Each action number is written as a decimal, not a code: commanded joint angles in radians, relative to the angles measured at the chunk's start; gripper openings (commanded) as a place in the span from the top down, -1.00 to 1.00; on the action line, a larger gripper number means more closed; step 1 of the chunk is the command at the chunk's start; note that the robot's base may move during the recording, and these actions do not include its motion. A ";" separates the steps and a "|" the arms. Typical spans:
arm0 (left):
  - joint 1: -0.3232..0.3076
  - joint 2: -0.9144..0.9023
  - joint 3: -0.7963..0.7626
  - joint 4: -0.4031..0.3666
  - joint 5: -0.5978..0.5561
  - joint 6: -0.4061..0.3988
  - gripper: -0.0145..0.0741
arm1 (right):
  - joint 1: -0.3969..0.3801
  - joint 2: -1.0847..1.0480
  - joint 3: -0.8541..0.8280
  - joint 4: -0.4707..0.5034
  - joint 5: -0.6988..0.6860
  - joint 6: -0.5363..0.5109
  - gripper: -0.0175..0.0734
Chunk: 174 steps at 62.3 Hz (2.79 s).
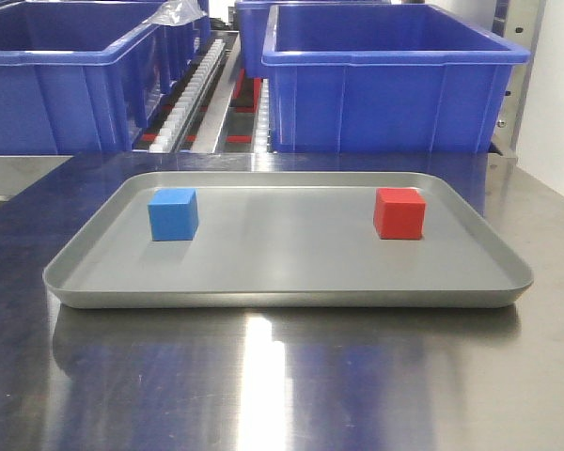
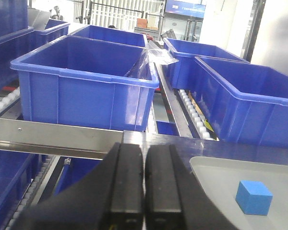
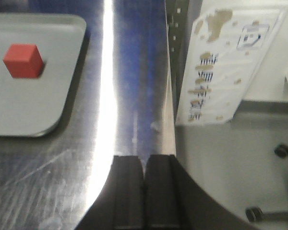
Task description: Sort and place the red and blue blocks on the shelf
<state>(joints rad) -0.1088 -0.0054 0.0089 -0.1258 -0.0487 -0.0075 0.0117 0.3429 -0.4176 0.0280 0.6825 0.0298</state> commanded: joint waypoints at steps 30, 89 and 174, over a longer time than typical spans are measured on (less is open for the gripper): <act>0.001 -0.022 0.044 0.002 -0.086 -0.007 0.39 | 0.039 0.547 -0.335 -0.039 0.055 0.022 0.33; 0.001 -0.022 0.044 0.002 -0.086 -0.007 0.39 | 0.410 1.355 -1.129 -0.060 0.475 0.369 -0.54; 0.001 -0.022 0.044 0.002 -0.086 -0.007 0.39 | 0.429 1.568 -1.327 -0.059 0.492 0.406 -0.54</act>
<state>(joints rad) -0.1088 -0.0054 0.0089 -0.1258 -0.0487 -0.0075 0.4498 1.9664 -1.7142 -0.0200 1.1961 0.4228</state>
